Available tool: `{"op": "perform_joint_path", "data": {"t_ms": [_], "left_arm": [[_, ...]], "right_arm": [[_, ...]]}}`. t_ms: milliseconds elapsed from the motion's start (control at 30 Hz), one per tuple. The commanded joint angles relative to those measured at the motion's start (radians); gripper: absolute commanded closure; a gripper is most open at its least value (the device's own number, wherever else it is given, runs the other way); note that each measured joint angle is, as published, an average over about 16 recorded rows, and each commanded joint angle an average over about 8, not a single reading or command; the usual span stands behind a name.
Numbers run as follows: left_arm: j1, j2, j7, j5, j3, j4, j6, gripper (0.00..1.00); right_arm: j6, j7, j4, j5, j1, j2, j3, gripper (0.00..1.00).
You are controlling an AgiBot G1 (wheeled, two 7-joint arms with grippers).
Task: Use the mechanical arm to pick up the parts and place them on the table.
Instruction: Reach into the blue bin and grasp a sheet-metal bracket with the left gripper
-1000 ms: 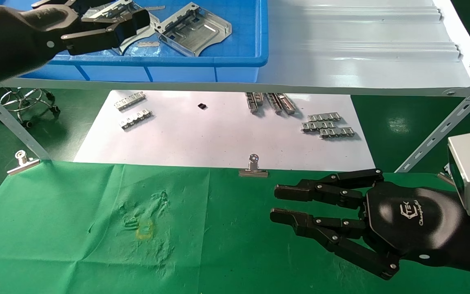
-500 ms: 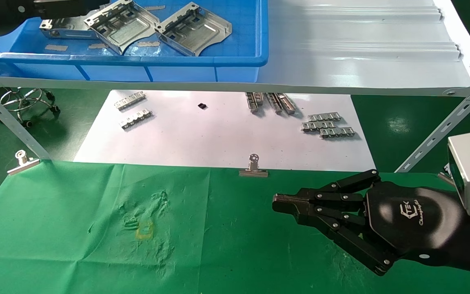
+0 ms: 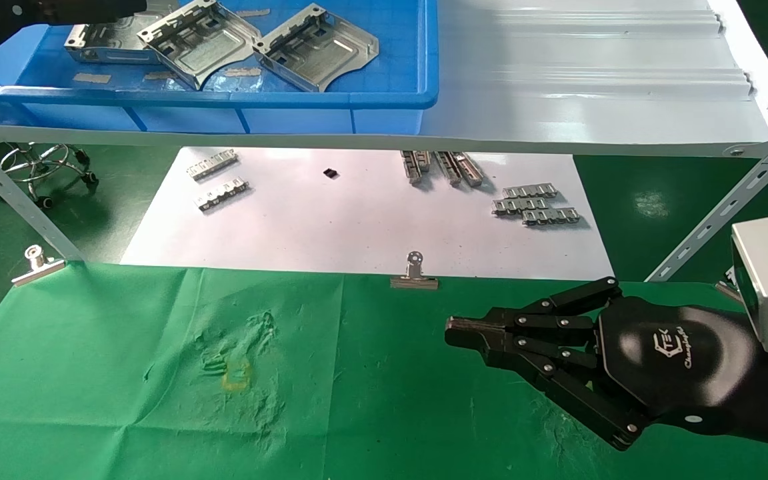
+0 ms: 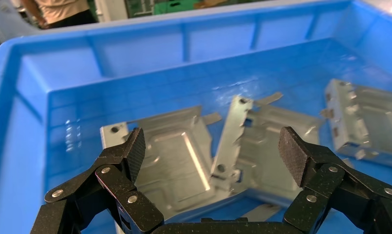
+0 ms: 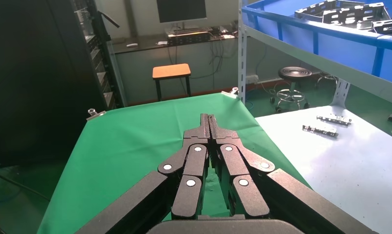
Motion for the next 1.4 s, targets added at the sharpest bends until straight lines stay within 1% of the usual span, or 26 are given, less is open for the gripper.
{"op": "perform_joint_path", "data": {"t_ms": [33, 133, 167, 200, 233, 400, 433, 467, 500, 867, 1400], "left_arm": [[-0.017, 0.007, -0.005, 0.016, 0.009, 0.030, -0.014, 0.00], [-0.026, 0.017, 0.003, 0.033, 0.019, 0.054, -0.056, 0.01], [-0.027, 0.021, 0.007, 0.038, 0.022, 0.061, -0.072, 0.05], [-0.027, 0.025, 0.012, 0.043, 0.025, 0.067, -0.089, 0.12], [-0.027, 0.030, 0.018, 0.047, 0.027, 0.072, -0.106, 0.20], [-0.022, 0.055, 0.045, 0.055, 0.031, 0.094, -0.176, 0.81], [-0.021, 0.059, 0.048, 0.055, 0.031, 0.098, -0.185, 0.90], [-0.021, 0.064, 0.051, 0.056, 0.031, 0.102, -0.195, 0.96], [-0.021, 0.068, 0.053, 0.056, 0.031, 0.105, -0.204, 0.99], [-0.024, 0.108, 0.048, 0.069, 0.039, 0.151, -0.291, 1.00], [-0.033, 0.114, 0.024, 0.088, 0.053, 0.172, -0.302, 1.00]], "right_arm": [[0.000, 0.000, 0.000, 0.000, 0.000, 0.000, 0.000, 1.00], [0.000, 0.000, 0.000, 0.000, 0.000, 0.000, 0.000, 1.00], [0.000, 0.000, 0.000, 0.000, 0.000, 0.000, 0.000, 1.00], [0.000, 0.000, 0.000, 0.000, 0.000, 0.000, 0.000, 1.00], [0.000, 0.000, 0.000, 0.000, 0.000, 0.000, 0.000, 1.00], [0.000, 0.000, 0.000, 0.000, 0.000, 0.000, 0.000, 1.00], [0.000, 0.000, 0.000, 0.000, 0.000, 0.000, 0.000, 1.00], [0.000, 0.000, 0.000, 0.000, 0.000, 0.000, 0.000, 1.00], [0.000, 0.000, 0.000, 0.000, 0.000, 0.000, 0.000, 1.00], [0.000, 0.000, 0.000, 0.000, 0.000, 0.000, 0.000, 1.00], [0.000, 0.000, 0.000, 0.000, 0.000, 0.000, 0.000, 1.00]]}}
